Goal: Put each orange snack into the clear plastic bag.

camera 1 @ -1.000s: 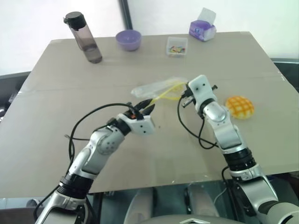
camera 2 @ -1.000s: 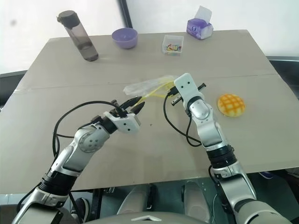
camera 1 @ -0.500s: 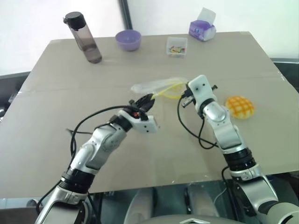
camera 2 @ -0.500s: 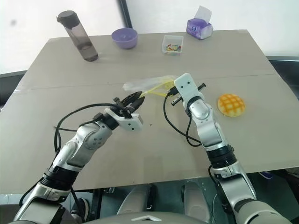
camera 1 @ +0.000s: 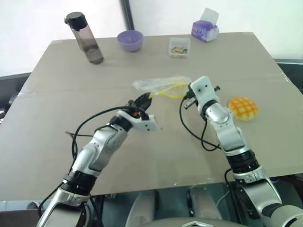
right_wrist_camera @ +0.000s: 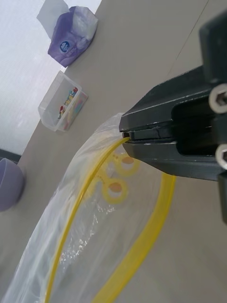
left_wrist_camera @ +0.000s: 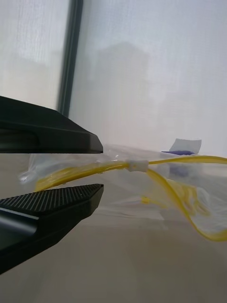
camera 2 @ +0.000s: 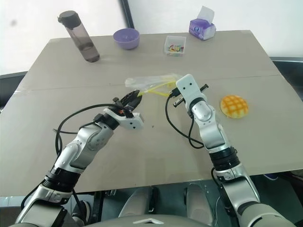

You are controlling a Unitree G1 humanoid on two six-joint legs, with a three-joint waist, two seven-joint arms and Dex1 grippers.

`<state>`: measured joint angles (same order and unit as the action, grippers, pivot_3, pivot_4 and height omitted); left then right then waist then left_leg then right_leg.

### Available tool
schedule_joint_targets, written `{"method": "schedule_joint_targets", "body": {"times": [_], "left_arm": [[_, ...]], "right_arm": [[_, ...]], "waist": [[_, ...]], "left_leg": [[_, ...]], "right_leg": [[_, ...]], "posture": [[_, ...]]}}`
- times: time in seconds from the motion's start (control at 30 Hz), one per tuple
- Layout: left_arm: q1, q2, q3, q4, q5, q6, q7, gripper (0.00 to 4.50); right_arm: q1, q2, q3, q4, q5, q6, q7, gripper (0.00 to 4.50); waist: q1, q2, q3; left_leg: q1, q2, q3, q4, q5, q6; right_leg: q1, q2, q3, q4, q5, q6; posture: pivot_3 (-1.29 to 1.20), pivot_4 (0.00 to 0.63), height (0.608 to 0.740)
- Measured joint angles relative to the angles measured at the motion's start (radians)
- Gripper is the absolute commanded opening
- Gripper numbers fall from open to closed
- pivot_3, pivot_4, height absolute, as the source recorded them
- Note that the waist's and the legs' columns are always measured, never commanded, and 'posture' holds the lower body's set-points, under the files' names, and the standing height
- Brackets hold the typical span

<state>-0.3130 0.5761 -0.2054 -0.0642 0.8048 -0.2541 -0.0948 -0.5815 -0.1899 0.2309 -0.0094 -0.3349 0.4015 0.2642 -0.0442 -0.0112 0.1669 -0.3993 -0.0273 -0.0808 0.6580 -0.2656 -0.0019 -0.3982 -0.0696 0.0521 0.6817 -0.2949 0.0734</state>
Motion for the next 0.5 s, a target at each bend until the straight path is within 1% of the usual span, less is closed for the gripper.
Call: {"method": "schedule_joint_targets", "body": {"times": [0.1, 0.13, 0.2, 0.23, 0.5], "left_arm": [[-0.013, -0.002, 0.000, 0.009, 0.005, 0.011, 0.012, 1.09], [-0.018, -0.002, 0.000, 0.009, 0.007, 0.011, 0.013, 0.71], [-0.025, -0.002, 0.000, 0.009, 0.007, 0.012, 0.016, 0.22], [-0.027, -0.003, 0.000, 0.009, 0.007, 0.013, 0.019, 0.08], [-0.028, -0.003, 0.000, 0.009, 0.020, 0.030, 0.036, 0.08]], "right_arm": [[0.000, 0.000, 0.000, 0.000, 0.000, -0.002, 0.000, 0.00], [0.000, 0.000, 0.000, 0.000, 0.000, -0.004, 0.000, 0.00], [0.000, 0.000, 0.000, 0.000, 0.000, -0.010, 0.000, 0.00], [0.000, 0.000, 0.000, 0.000, 0.000, -0.012, 0.000, 0.00], [0.000, 0.003, 0.000, 0.000, 0.004, -0.015, 0.001, 0.00]], "waist": [[0.000, 0.000, 0.000], [0.000, 0.000, 0.000], [0.000, 0.000, 0.000], [0.000, 0.000, 0.000], [0.000, 0.000, 0.000]], "left_leg": [[0.000, 0.000, 0.000, 0.001, 0.000, 0.000], [0.000, 0.000, 0.000, 0.001, 0.000, 0.000], [0.000, 0.000, 0.000, 0.001, 0.000, 0.000], [0.000, 0.000, 0.000, 0.001, 0.000, 0.000], [0.000, 0.000, 0.000, 0.001, 0.000, 0.000]], "right_leg": [[0.000, 0.000, 0.000, 0.000, 0.000, 0.000], [0.000, 0.000, 0.000, 0.000, 0.000, 0.000], [0.000, 0.000, 0.000, 0.001, 0.000, 0.000], [0.000, 0.000, 0.000, 0.001, 0.000, 0.000], [0.000, 0.000, 0.000, 0.001, 0.000, 0.000]], "posture": [[0.00, 0.150, 0.740], [0.00, 0.150, 0.740], [0.00, 0.150, 0.740], [0.00, 0.150, 0.740], [0.00, 0.150, 0.740]]}}
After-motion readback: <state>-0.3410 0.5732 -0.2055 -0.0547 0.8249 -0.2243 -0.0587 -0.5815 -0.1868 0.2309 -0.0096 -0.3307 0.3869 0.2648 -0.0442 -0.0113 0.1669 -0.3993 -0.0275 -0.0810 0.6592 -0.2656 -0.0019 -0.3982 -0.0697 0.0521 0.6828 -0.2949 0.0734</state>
